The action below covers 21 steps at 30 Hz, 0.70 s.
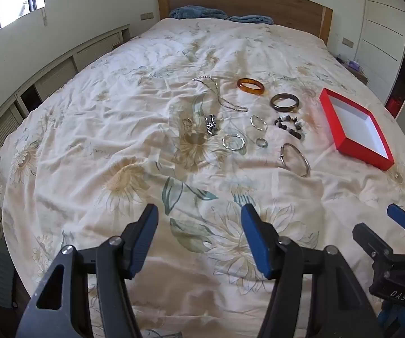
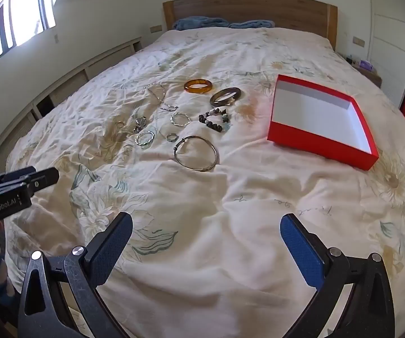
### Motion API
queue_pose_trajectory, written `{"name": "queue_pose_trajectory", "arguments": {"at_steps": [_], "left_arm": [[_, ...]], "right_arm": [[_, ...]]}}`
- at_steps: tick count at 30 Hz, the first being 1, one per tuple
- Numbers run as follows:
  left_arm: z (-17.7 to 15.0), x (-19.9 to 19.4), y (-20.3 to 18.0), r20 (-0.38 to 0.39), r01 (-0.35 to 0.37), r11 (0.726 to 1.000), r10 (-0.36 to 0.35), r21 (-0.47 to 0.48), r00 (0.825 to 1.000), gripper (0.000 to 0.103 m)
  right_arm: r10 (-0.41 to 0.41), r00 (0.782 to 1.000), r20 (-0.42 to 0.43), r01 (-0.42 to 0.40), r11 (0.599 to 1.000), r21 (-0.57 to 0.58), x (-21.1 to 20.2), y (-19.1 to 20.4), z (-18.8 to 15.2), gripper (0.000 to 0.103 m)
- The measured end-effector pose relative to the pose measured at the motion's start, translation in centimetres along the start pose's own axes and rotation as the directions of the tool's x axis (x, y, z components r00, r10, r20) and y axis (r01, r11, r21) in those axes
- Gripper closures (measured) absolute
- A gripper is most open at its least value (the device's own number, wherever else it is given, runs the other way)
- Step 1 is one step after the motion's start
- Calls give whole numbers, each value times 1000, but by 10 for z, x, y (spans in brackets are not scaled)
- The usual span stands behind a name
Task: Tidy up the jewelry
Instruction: 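Move the right tool toward the silver bangle near the jewelry pile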
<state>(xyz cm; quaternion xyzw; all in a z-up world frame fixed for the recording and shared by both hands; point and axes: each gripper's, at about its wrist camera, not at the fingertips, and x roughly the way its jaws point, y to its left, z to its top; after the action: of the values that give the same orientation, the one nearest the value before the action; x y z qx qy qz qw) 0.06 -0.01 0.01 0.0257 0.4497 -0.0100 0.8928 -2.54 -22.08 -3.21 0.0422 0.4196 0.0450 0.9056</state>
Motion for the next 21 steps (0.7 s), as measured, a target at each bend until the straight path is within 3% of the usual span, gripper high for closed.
{"name": "queue_pose_trajectory", "arguments": {"at_steps": [2, 10, 11, 21], "left_arm": [[-1, -1, 0, 31, 0, 1000, 0, -2, 1000, 44], [-6, -2, -9, 33, 34, 999, -35, 27, 999, 44], [-6, -3, -10, 38, 34, 999, -35, 32, 999, 44], [-7, 0, 2, 10, 87, 995, -87, 42, 996, 44]], "right_arm": [[-1, 1000, 0, 1, 1000, -4, 0, 0, 0, 0], [-39, 999, 24, 40, 997, -59, -6, 5, 3, 0], [-35, 999, 17, 35, 999, 19, -6, -1, 6, 0], [-41, 999, 13, 41, 999, 36, -7, 4, 4, 0]]}}
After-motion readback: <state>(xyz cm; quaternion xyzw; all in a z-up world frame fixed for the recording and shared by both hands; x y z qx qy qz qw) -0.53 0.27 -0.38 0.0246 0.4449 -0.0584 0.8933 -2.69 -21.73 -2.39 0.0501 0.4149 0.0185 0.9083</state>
